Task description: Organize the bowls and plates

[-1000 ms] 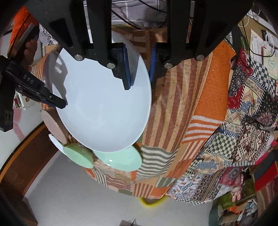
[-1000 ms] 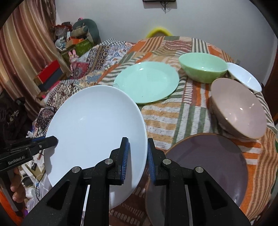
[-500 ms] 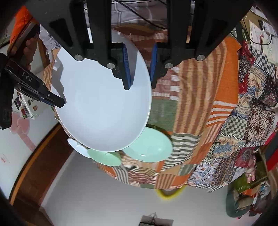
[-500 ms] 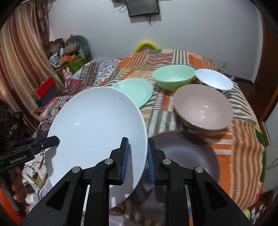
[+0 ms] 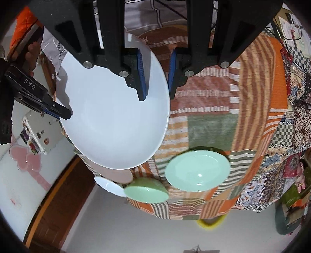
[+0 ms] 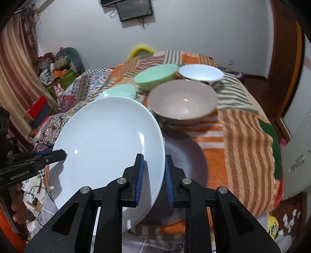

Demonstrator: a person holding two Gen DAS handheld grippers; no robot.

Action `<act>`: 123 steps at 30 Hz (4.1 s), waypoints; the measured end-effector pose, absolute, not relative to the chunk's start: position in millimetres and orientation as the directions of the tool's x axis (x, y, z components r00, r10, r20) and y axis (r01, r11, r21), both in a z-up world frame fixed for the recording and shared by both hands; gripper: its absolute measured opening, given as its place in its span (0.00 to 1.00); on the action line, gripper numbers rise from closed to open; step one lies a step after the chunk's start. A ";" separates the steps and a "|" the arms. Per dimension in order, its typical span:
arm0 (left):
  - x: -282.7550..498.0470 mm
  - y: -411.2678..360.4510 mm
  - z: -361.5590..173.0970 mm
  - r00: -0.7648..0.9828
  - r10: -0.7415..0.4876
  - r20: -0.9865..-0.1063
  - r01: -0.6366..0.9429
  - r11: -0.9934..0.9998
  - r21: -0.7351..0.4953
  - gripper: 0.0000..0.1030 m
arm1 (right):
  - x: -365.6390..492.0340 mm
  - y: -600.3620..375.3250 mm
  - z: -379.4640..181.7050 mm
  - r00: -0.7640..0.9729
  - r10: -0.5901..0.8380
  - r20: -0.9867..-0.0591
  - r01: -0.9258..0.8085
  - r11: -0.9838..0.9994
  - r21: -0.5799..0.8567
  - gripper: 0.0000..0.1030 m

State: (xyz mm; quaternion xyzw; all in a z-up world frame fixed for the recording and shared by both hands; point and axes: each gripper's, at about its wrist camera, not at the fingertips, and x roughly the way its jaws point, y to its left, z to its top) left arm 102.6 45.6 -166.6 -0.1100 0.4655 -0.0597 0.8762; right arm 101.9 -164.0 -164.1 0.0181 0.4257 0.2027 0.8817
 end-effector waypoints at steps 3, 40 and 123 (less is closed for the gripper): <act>109.7 35.5 -174.5 0.534 -0.214 -0.818 0.018 0.970 -0.242 0.20 | 101.1 -174.4 -171.3 0.546 0.361 -0.756 -0.319 0.924 0.211 0.19; 173.4 -3.3 -238.0 0.386 -0.220 -0.896 0.026 0.973 -0.228 0.25 | 123.5 -201.0 -218.1 0.475 0.303 -0.826 -0.218 0.950 0.224 0.19; 304.4 220.5 -252.7 0.542 -0.102 -0.834 -0.168 0.960 -0.226 0.16 | 298.8 15.1 -224.3 0.397 0.290 -0.871 -0.389 0.912 0.126 0.30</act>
